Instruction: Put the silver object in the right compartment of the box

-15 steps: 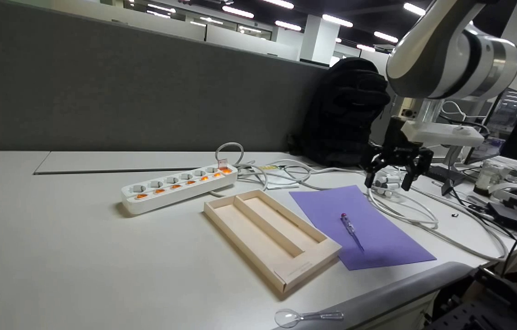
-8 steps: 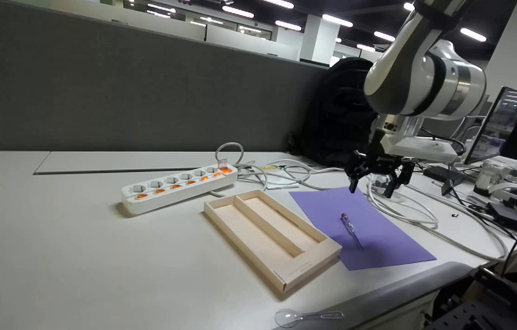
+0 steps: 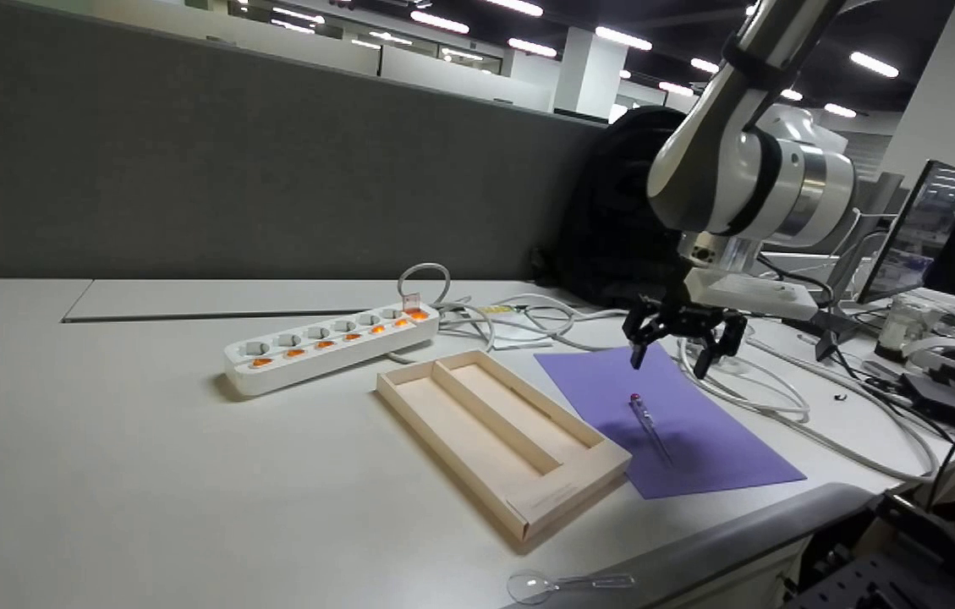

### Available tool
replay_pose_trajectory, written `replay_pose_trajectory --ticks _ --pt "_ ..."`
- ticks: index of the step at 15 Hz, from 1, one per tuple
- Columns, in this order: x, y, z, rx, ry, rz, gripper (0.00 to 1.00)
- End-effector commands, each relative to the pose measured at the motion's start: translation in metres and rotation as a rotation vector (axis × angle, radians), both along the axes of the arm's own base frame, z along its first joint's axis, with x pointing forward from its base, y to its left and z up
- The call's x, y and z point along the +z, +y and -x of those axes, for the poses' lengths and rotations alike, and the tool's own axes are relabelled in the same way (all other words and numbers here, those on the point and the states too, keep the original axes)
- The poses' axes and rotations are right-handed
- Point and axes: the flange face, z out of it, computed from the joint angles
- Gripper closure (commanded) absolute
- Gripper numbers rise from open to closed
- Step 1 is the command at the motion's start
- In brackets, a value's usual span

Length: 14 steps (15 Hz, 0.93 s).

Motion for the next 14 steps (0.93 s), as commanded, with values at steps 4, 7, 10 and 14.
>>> replay_pose_trajectory --ticks 4,7,10,14 --pt "-0.038 -0.003 -0.002 0.004 0.020 0.016 0.00" --pt "-0.051 -0.006 0.000 -0.001 0.027 0.024 0.00" --pt "-0.057 -0.007 -0.001 -0.015 0.020 0.030 0.25" --pt "-0.060 -0.009 -0.002 -0.027 0.019 0.027 0.55"
